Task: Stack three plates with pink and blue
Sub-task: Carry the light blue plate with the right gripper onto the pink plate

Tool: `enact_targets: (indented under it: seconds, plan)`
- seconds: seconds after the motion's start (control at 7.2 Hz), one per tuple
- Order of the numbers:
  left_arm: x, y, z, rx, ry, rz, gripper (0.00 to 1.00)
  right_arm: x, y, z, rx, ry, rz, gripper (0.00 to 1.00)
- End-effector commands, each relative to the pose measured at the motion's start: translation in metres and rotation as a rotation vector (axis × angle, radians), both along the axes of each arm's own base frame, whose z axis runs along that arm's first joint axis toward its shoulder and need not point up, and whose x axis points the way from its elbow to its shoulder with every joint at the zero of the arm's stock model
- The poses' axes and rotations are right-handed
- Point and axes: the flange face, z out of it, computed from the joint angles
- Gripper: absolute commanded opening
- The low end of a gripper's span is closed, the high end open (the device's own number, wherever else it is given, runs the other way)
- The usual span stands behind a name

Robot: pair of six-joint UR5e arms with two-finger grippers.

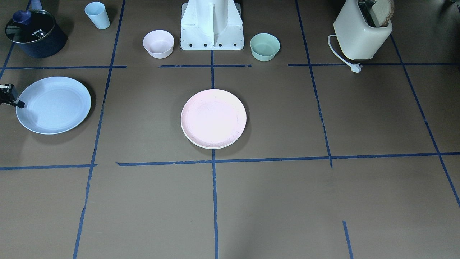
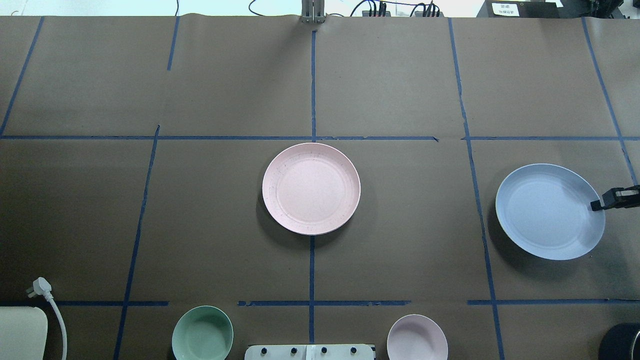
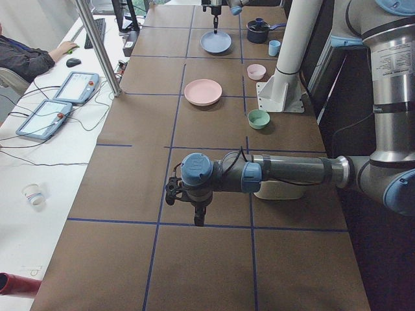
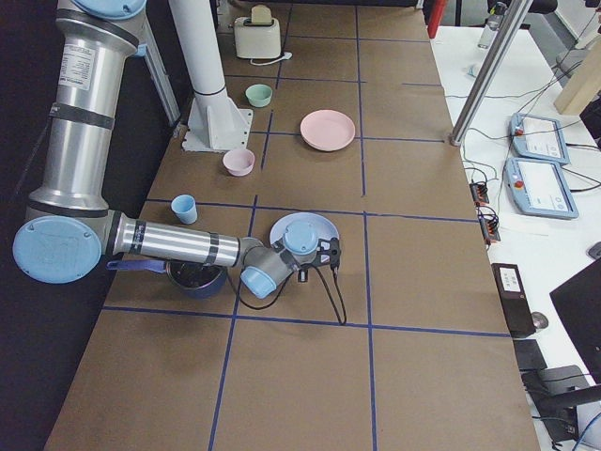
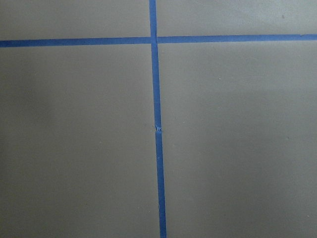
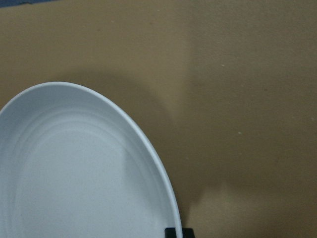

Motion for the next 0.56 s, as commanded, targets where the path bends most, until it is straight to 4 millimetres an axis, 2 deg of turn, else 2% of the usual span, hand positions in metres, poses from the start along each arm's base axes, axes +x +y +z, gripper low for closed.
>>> enact_targets:
  seconds: [0.0,0.14,0.42]
  plan:
    - [0.000,0.000,-0.001,-0.004,0.003,-0.004,1.00,-0.032,-0.052,-0.103,-0.051,-0.119,0.087,0.00]
    - [0.000,0.000,-0.001,-0.008,0.003,-0.007,1.00,-0.082,-0.072,-0.156,-0.072,-0.172,0.074,0.00]
    - [0.000,-0.001,-0.002,-0.008,0.005,-0.008,1.00,-0.201,-0.091,-0.253,-0.091,-0.164,0.082,0.00]
